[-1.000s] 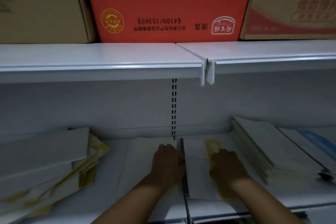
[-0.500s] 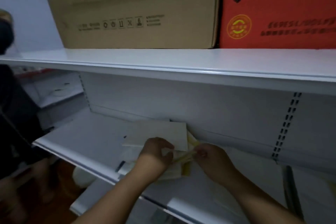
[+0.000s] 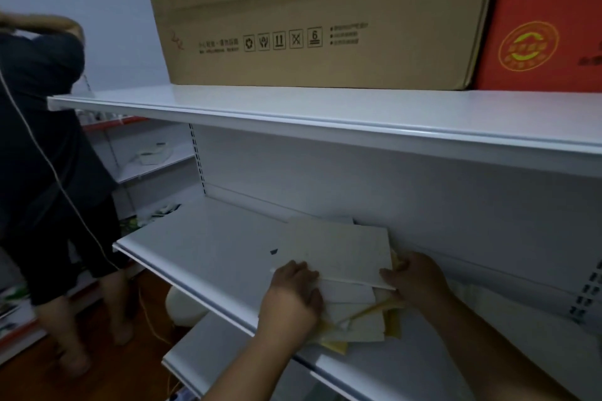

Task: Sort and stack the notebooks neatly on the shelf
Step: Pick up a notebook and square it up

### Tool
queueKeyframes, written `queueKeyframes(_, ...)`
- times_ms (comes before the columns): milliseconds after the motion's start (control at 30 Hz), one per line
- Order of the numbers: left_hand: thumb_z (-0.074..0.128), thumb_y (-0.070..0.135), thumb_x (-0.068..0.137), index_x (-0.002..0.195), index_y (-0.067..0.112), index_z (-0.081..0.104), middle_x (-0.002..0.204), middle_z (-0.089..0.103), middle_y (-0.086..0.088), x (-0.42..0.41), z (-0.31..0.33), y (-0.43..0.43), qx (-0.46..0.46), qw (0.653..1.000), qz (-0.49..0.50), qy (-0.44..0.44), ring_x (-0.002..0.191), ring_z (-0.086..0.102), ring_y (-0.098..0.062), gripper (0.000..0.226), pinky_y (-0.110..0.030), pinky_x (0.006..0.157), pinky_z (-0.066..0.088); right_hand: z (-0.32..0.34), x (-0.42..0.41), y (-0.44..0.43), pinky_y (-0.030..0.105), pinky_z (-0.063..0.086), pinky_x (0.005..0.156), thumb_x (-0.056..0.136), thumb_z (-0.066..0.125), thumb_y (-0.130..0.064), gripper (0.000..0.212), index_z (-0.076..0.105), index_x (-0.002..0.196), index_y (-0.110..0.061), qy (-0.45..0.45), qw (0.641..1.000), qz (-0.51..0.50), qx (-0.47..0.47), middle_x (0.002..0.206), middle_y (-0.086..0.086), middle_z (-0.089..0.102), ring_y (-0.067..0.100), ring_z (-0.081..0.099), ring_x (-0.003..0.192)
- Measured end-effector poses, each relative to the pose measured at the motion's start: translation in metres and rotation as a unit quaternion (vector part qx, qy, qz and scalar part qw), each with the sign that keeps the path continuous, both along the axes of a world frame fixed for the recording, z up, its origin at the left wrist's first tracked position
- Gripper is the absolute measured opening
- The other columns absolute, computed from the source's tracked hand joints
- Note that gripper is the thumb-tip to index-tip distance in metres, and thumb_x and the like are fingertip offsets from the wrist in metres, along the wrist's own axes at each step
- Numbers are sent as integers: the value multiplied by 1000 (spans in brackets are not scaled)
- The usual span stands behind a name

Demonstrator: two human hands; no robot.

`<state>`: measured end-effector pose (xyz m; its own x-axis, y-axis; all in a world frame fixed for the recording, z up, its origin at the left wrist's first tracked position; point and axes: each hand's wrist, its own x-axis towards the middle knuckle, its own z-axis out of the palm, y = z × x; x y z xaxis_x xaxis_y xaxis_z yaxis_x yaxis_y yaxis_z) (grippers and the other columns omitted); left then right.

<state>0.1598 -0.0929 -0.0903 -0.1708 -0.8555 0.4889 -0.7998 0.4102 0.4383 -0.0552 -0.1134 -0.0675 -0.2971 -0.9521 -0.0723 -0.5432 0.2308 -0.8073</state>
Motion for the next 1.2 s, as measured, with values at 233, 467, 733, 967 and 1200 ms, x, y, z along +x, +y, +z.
queueKeyframes(233,39,38,67,79,6,71,86,70,-12,4,-1,-7,42,994,20,101,83,66,-27,47,-19,69,37,7,9,35,30,55,61,76,70,5,33,61,107,-4,-338,941,-20,-4,95,14,67,29,64,85)
queueKeyframes(467,49,51,67,89,9,68,97,64,-7,-1,25,3,52,983,36,175,81,56,-15,51,-18,66,35,12,20,74,23,50,44,87,53,3,21,62,100,-10,-445,896,13,-10,74,8,68,19,61,57)
queueKeyframes(733,57,15,90,110,12,61,94,73,-8,-60,48,49,373,782,-80,493,77,71,-24,20,-29,60,56,13,26,123,23,51,43,85,56,10,35,50,111,-11,-462,878,-67,-101,86,12,65,17,62,56)
queueKeyframes(967,53,-3,89,100,3,67,88,75,-9,-98,34,48,394,784,-157,453,79,72,-25,19,-31,68,60,2,-30,164,24,49,44,83,64,-5,23,61,105,-8,-452,868,-190,-83,84,13,69,21,65,58)
queueKeyframes(1200,62,11,83,88,11,73,91,73,-11,-149,19,38,361,891,-172,214,83,68,-24,12,-37,80,57,5,-95,198,9,42,54,80,65,-14,30,58,106,-28,-71,980,-186,-23,76,-9,64,4,59,67)
